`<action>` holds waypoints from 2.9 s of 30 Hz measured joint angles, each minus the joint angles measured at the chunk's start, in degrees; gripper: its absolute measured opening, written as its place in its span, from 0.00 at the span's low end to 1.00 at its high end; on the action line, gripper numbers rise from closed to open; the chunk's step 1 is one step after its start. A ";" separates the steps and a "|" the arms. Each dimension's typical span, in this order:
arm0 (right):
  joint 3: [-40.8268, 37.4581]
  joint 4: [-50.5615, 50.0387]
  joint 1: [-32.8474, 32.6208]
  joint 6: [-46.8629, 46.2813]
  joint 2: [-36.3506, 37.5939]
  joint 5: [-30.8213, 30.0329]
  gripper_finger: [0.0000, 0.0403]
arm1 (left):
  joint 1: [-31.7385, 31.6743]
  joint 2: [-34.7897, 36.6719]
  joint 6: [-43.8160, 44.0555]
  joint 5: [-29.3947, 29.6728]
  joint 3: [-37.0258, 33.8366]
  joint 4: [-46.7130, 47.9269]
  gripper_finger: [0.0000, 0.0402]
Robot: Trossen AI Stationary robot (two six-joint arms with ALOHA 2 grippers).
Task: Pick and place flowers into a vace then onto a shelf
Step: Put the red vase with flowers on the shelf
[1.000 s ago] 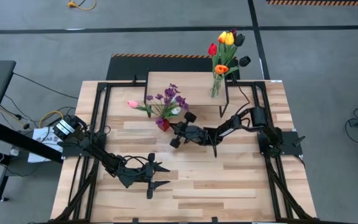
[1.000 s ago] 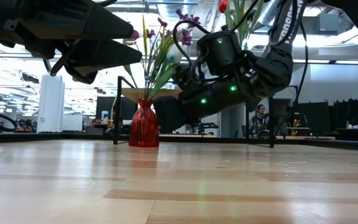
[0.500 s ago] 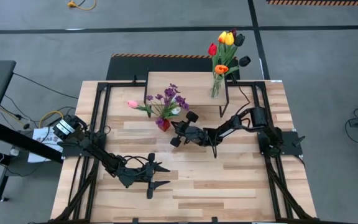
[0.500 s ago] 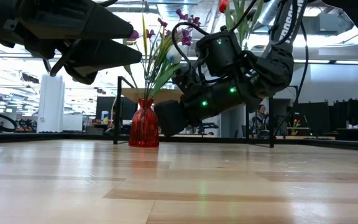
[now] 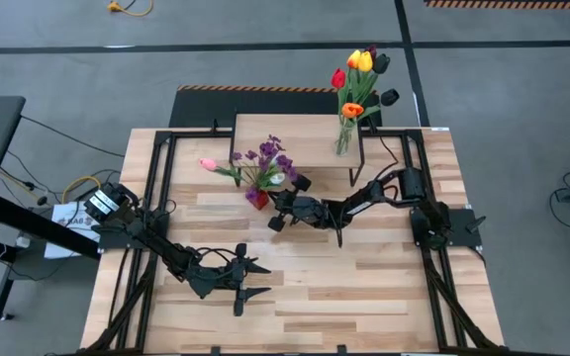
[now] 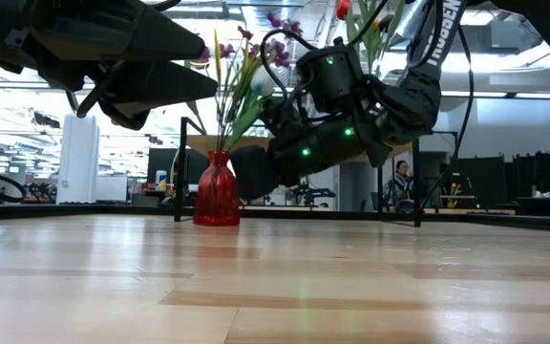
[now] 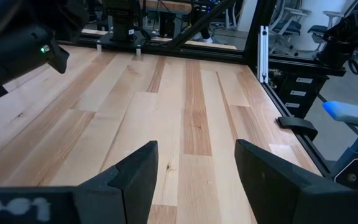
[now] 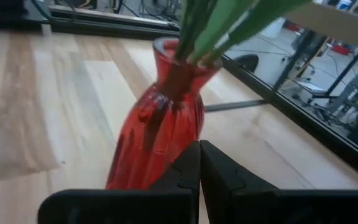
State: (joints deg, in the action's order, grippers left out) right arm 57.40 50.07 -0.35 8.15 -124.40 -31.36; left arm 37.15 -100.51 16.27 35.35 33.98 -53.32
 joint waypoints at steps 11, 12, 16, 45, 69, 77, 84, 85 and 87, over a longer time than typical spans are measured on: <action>0.93 -0.89 -1.94 0.89 0.00 1.94 0.00 | 0.00 0.00 0.00 0.00 -0.01 0.11 0.51; 0.93 -0.89 -1.98 0.89 0.00 2.20 0.00 | 0.00 0.00 0.00 -0.02 0.00 0.11 0.51; 0.93 -1.50 -2.18 0.89 0.00 2.92 0.00 | 0.00 0.00 0.02 0.00 0.00 0.11 0.51; -25.73 -11.44 -13.40 -9.16 29.56 -13.86 0.00 | 3.45 0.00 16.92 27.94 -0.01 -0.58 0.51; -35.22 -14.58 -15.03 -11.72 37.56 -18.27 0.00 | -8.01 0.00 27.61 46.77 0.06 21.68 0.51; -35.22 -15.70 -15.02 -11.70 37.53 -18.27 0.00 | -10.40 0.00 24.35 43.39 0.06 26.81 0.51; -35.22 -16.06 -14.90 -11.29 37.53 -18.27 0.00 | -10.89 0.00 22.38 40.99 0.04 26.97 0.51; -35.22 -16.27 -14.90 -11.24 37.53 -18.29 0.00 | -11.26 0.00 21.87 40.20 0.04 27.07 0.51; -35.22 -16.59 -14.90 -11.20 37.53 -18.50 0.00 | -12.19 0.00 19.07 37.39 0.04 28.08 0.51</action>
State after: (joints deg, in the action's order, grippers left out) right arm 22.17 33.49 -15.25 -3.05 -86.87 -49.86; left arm 24.95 -100.51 35.34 72.74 34.02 -25.24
